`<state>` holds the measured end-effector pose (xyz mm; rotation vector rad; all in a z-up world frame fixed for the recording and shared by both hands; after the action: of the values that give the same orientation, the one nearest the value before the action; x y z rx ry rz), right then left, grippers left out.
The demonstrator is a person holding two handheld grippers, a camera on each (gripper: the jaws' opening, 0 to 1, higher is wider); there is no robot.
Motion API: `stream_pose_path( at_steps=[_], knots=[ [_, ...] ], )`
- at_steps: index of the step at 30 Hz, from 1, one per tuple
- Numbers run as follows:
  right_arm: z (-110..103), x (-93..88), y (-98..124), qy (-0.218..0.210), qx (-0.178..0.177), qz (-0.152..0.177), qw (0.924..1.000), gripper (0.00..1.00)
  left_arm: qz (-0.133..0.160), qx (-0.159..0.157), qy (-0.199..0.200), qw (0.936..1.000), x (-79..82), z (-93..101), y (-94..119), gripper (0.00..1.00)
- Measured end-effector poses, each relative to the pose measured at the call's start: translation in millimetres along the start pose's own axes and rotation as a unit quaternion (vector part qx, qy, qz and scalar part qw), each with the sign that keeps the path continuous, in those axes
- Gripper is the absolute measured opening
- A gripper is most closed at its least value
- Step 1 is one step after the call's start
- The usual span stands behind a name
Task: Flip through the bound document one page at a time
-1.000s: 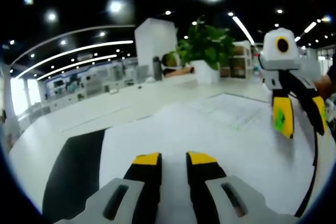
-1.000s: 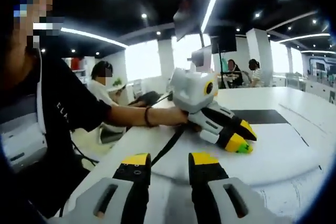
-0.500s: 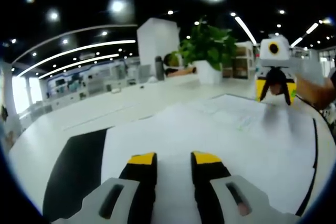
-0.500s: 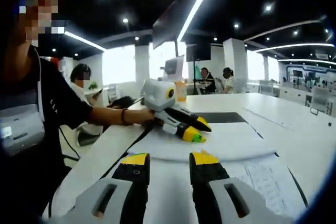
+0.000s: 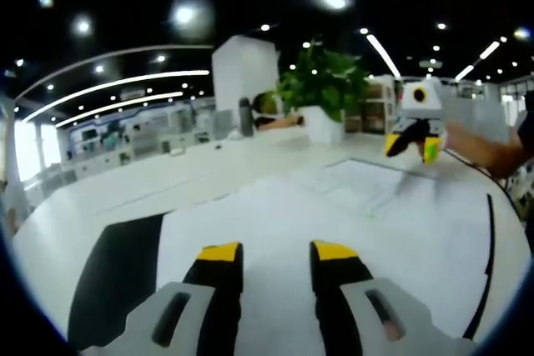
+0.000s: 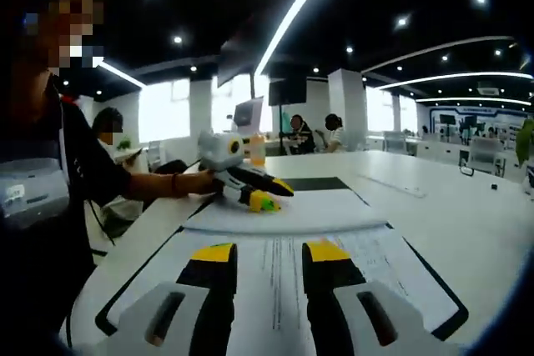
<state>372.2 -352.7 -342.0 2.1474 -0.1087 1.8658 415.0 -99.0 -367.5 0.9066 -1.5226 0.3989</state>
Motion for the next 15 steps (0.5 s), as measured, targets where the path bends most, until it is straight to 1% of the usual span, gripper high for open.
stream_pose_path(
  at_steps=[1, 2, 4, 5, 8, 13, 15],
  knots=[
    [3, -4.0, 7, 0.014, -0.008, -0.009, 0.9998, 0.33, 0.000, -0.001, 0.001, 1.0000, -0.2, 0.0, 0, 0.34],
    [3, -4.6, 8, 0.016, -0.010, -0.010, 0.9998, 0.33, 0.001, -0.001, 0.002, 1.0000, -0.1, 0.1, 0, 0.34],
    [7, -6.3, 17, 0.010, -0.018, -0.011, 0.9997, 0.33, 0.002, -0.002, 0.003, 1.0000, 0.2, -0.4, 1, 0.34],
    [8, -7.2, 22, 0.002, -0.023, -0.006, 0.9997, 0.33, 0.002, -0.001, 0.004, 1.0000, 0.5, -1.3, 2, 0.34],
    [12, -12.9, 33, 0.005, -0.037, -0.008, 0.9993, 0.32, -0.002, 0.006, 0.003, 1.0000, -0.8, -5.4, 3, 0.34],
    [13, -22.3, 38, -0.005, -0.045, -0.022, 0.9987, 0.32, -0.008, 0.018, 0.012, 0.9997, -2.4, -13.9, 7, 0.34],
    [10, -26.5, 38, -0.002, -0.045, -0.032, 0.9985, 0.32, -0.009, 0.025, 0.016, 0.9995, -3.1, -18.1, 10, 0.34]
  ],
)
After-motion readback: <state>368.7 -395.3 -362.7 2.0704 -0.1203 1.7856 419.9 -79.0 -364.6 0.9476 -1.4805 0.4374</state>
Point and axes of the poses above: the point that each gripper's makers call its tool centre point, and the gripper's own axes: y roughly backward along the fingers, z roughly to its right, x roughly out of its top, the point moved 5 cm from there along y, roughly backward along the fingers, and after that the axes turned 6 degrees about -y, right-handed, at the moved point
